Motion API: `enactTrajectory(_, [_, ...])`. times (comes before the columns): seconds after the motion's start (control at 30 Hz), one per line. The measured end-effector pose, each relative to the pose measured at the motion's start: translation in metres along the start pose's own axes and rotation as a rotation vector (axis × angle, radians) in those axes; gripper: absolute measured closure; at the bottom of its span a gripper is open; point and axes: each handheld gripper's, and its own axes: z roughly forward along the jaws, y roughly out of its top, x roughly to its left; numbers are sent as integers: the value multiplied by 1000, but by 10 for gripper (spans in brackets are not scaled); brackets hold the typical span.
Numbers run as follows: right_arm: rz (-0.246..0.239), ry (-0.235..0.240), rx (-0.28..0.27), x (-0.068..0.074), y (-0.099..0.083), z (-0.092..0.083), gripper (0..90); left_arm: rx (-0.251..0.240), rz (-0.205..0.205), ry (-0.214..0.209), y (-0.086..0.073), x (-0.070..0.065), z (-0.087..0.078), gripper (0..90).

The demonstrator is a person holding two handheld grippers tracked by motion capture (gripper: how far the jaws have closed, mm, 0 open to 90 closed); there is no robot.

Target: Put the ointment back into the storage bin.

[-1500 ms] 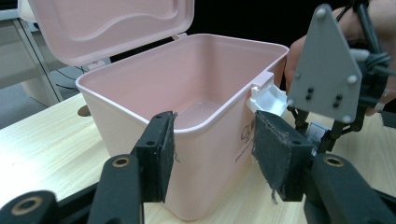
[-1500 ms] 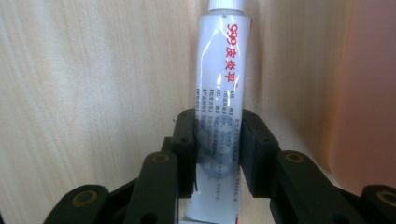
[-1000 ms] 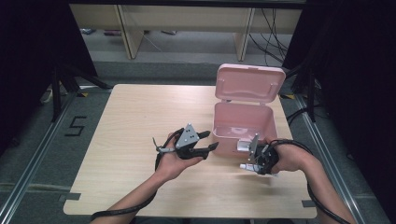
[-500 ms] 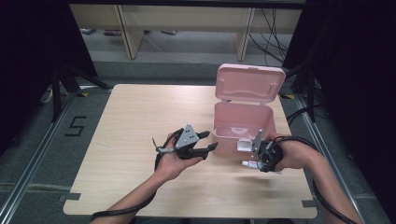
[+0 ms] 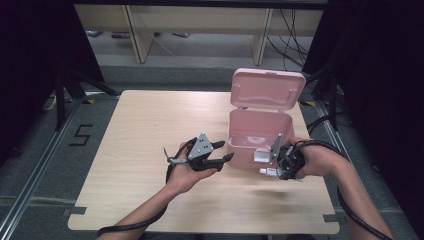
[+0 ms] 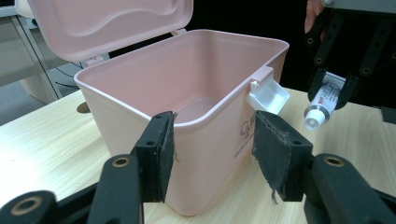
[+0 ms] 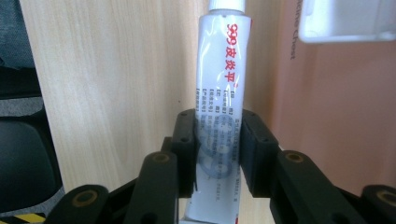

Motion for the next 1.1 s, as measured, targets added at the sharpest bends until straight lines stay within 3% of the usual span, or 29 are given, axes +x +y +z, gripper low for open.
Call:
enactTrajectory(0.03, [14, 25, 2, 0, 1, -1, 708, 6, 2, 3, 0, 0, -1, 480])
enactTrajectory(0.07, [-34, 6, -22, -2, 1, 0, 708, 9, 4, 5, 1, 0, -1, 480])
enactTrajectory(0.13, [-15, 9, -11, -2, 1, -3, 708, 8, 3, 6, 1, 0, -1, 480])
enactTrajectory(0.17, [-42, 6, -21, -3, 2, -4, 708, 8, 2, 7, 1, 0, -1, 480])
enactTrajectory(0.23, [5, 0, -11, -1, 2, -8, 708, 9, 2, 8, 1, 0, -1, 479])
enactTrajectory(0.27, [-43, -1, -18, -4, 3, -8, 708, 9, 3, 6, 1, 0, -1, 479])
enactTrajectory(0.3, [0, -3, -12, -1, 2, -10, 708, 11, 2, 5, 0, 0, -1, 479])
enactTrajectory(0.33, [-39, -5, -21, -4, 3, -11, 708, 12, 2, 4, 0, 0, -1, 479])
enactTrajectory(0.37, [-5, -9, -9, -2, 3, -14, 708, 12, 2, 3, 0, -1, -1, 480])
enactTrajectory(0.4, [-7, -12, -15, -3, 3, -15, 708, 12, 1, 3, 0, -1, -1, 479])
enactTrajectory(0.43, [-45, -7, -21, -6, 4, -16, 708, 12, 1, 3, 0, -1, 0, 479])
enactTrajectory(0.47, [-24, -8, -17, -5, 3, -17, 708, 12, 2, 3, 0, -1, 0, 479])
enactTrajectory(0.5, [-55, -11, -27, -7, 4, -18, 708, 12, 3, 2, 1, -1, 0, 479])
enactTrajectory(0.53, [-5, -4, -24, -4, 4, -20, 708, 12, 3, 2, 1, -1, 0, 479])
enactTrajectory(0.6, [14, -15, -17, -3, 4, -23, 708, 12, 4, 2, 0, -1, 0, 479])
enactTrajectory(0.77, [-24, -33, -25, -8, 5, -29, 708, 12, 5, 0, 0, -2, 0, 479])
enactTrajectory(0.83, [-3, -35, -16, -7, 6, -32, 708, 9, 3, 0, 1, -2, 0, 479])
enactTrajectory(0.87, [-26, -29, -19, -9, 6, -33, 708, 10, 3, 0, 1, -2, -1, 479])
enactTrajectory(0.9, [-18, -39, -23, -9, 7, -34, 708, 9, 3, 0, 1, -2, -1, 479])
enactTrajectory(0.93, [-49, -35, -25, -11, 7, -35, 708, 8, 2, 0, 1, -2, -1, 479])
enactTrajectory(1.1, [-21, -44, -17, -11, 9, -39, 708, 9, 3, 0, 1, -2, -1, 479])
